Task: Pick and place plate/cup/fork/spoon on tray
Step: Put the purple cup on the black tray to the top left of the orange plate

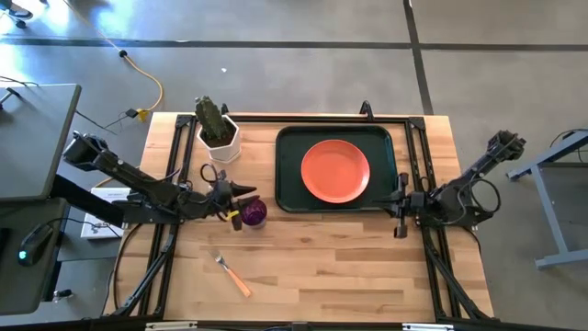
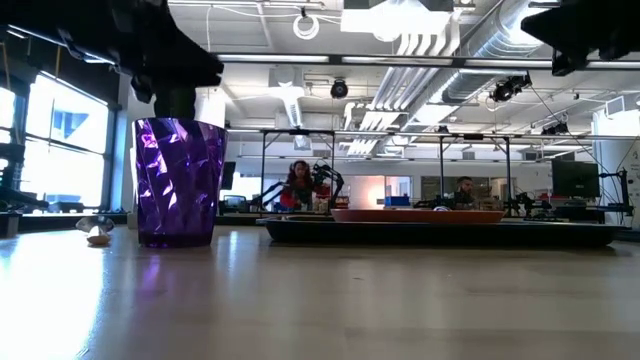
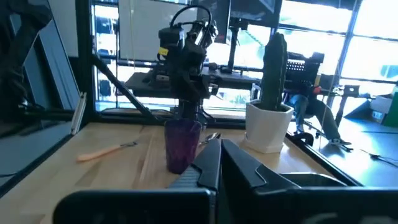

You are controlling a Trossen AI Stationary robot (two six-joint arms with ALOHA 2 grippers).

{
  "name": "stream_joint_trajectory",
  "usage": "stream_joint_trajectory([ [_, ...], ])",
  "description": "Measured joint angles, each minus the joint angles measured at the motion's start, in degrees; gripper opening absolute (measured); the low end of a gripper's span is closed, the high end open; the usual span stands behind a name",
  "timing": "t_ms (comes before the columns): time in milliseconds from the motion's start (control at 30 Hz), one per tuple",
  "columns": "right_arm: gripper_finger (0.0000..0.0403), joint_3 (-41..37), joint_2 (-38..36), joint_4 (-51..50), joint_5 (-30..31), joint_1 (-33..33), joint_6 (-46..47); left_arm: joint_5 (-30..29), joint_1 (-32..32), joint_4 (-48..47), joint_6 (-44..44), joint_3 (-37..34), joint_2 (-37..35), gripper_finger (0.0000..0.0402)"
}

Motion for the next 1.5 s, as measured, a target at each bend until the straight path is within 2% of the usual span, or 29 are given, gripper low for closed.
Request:
stream_joint_trajectory([
  [100,0.0007,-2.5,-3.2,0.0,0.0,0.0,1.3,3.9,2.1,-3.7,-1.5,0.3,0.5,0.014],
  [267,0.0007,-4.2,-5.3,-0.6,1.6,0.0,2.9,8.7,4.9,-19.8,-5.4,5.9,0.6,0.017],
  [367,0.0007,-4.2,-5.2,-0.8,4.4,0.0,3.0,12.6,5.7,-26.8,-5.4,9.5,1.3,0.0176],
  [533,0.0022,-4.2,-5.2,-0.2,6.2,0.0,1.5,20.5,6.4,-33.2,-4.2,13.1,2.9,0.0177],
  [800,0.0104,-4.2,-5.2,-2.8,7.7,0.0,4.9,15.8,7.0,-40.0,-5.9,13.4,5.0,0.0177],
  [867,0.0112,-4.2,-5.2,-3.8,9.3,0.0,7.0,15.5,7.7,-40.2,-6.8,13.4,5.3,0.0177],
  [1033,0.0113,-4.2,-5.2,-3.9,7.8,0.0,7.4,15.4,9.6,-40.5,-7.2,13.4,5.3,0.0176],
  [1200,0.0112,-4.2,-5.2,-3.9,6.8,0.0,9.3,16.7,11.3,-41.3,-8.6,13.4,5.3,0.0141],
  [1400,0.0112,-4.2,-5.2,-3.9,6.8,0.0,9.5,26.3,13.3,-41.2,-7.7,13.4,5.3,0.0072],
  [1500,0.0112,-4.2,-5.2,-3.9,6.8,0.0,9.5,28.2,14.0,-41.3,-7.4,13.4,5.3,0.0055],
])
